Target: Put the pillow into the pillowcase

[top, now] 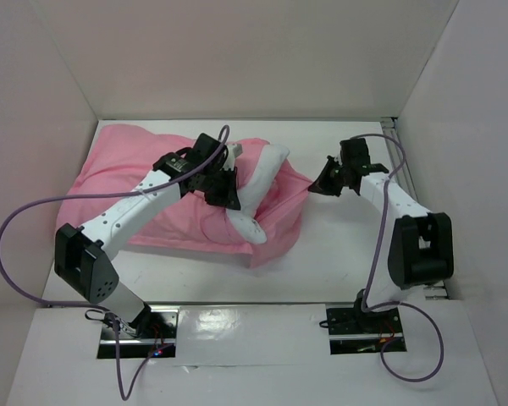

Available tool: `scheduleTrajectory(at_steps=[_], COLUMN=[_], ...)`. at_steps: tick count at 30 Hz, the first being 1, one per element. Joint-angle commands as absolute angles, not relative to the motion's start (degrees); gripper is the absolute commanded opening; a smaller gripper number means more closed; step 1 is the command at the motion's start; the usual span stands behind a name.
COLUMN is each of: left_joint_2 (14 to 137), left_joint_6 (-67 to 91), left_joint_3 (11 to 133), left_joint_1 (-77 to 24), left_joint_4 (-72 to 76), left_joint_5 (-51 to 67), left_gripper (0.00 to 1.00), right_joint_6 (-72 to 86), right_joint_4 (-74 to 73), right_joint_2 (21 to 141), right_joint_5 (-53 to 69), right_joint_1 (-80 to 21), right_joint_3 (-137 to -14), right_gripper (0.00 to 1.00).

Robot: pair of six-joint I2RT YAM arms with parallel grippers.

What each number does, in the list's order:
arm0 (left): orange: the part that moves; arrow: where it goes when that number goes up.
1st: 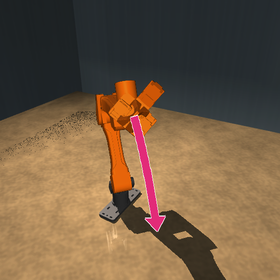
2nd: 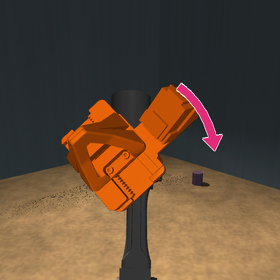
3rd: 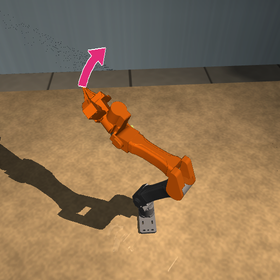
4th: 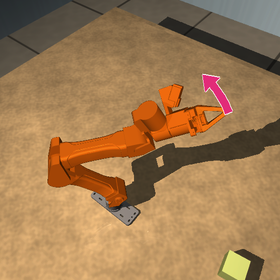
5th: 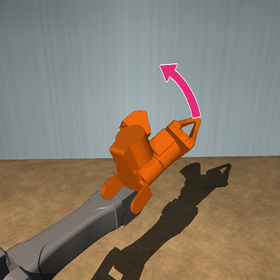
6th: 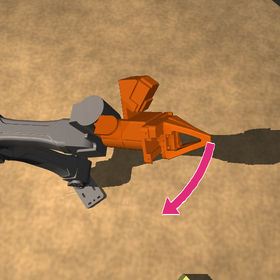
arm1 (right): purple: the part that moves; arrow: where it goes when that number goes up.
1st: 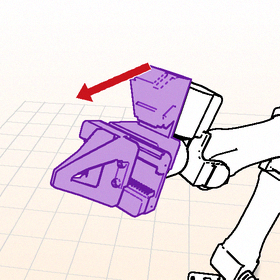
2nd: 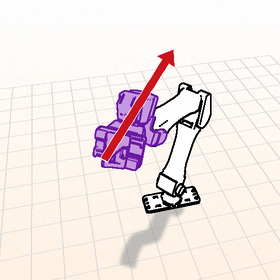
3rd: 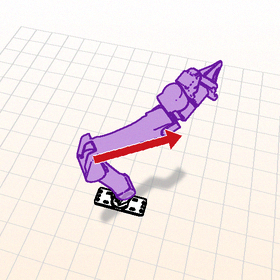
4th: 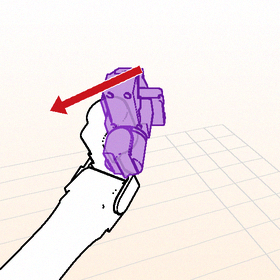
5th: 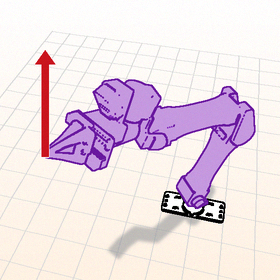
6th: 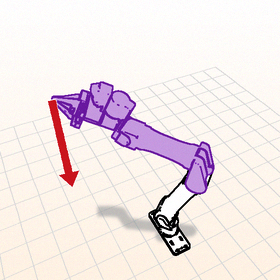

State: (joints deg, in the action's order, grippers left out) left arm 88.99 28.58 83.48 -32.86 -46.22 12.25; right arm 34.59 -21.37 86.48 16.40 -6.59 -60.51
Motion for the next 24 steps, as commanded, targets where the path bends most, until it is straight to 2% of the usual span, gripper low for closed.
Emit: scheduleTrajectory(at_steps=[1, 4, 10, 13, 16, 17, 20, 21, 24], left_joint_2=[86.04, 85.52, 82.97, 83.49, 83.50, 83.50, 83.50, 83.50, 82.89], left_joint_6=[26.37, 29.17, 38.05, 38.85, 38.85, 38.85, 39.37, 39.37, 39.38], left_joint_3=[83.40, 85.25, 84.11, 86.39, 87.10, 87.10, 86.49, 86.48, 85.96], left_joint_1=[-32.08, -32.69, -33.75, -34.36, -34.89, -34.89, -34.89, -34.89, -34.89], left_joint_4=[-56.96, -52.57, -36.14, -35.43, -35.42, -35.42, -35.42, -35.42, -35.42], left_joint_5=[11.33, 14.58, 24.16, 24.70, 25.22, 25.22, 24.61, 24.61, 24.61], left_gripper=[0.00, 0.00, 0.00, 0.00, 0.00, 0.00, 0.00, 0.00, 0.00], right_joint_6=[27.88, 27.25, 26.10, 26.72, 26.72, 26.72, 28.47, 29.26, 30.06], right_joint_4=[-23.97, -23.39, -23.99, -23.99, -25.13, -26.44, -27.59, -27.60, -27.60], right_joint_2=[91.04, 90.36, 88.07, 88.07, 88.07, 88.07, 84.04, 82.89, 79.20], right_joint_5=[8.25, 11.87, 7.56, 7.56, 6.70, 5.55, -0.67, -2.01, -6.32], right_joint_1=[-1.76, -3.95, -9.93, -11.43, -14.49, -15.37, -18.98, -20.72, -23.20], right_joint_3=[-68.71, -67.59, -64.96, -64.25, -65.12, -65.13, -66.53, -66.53, -66.53], right_gripper=[0.00, 0.00, 0.00, 0.00, 0.15, 0.31, 0.57, 0.60, 0.60])
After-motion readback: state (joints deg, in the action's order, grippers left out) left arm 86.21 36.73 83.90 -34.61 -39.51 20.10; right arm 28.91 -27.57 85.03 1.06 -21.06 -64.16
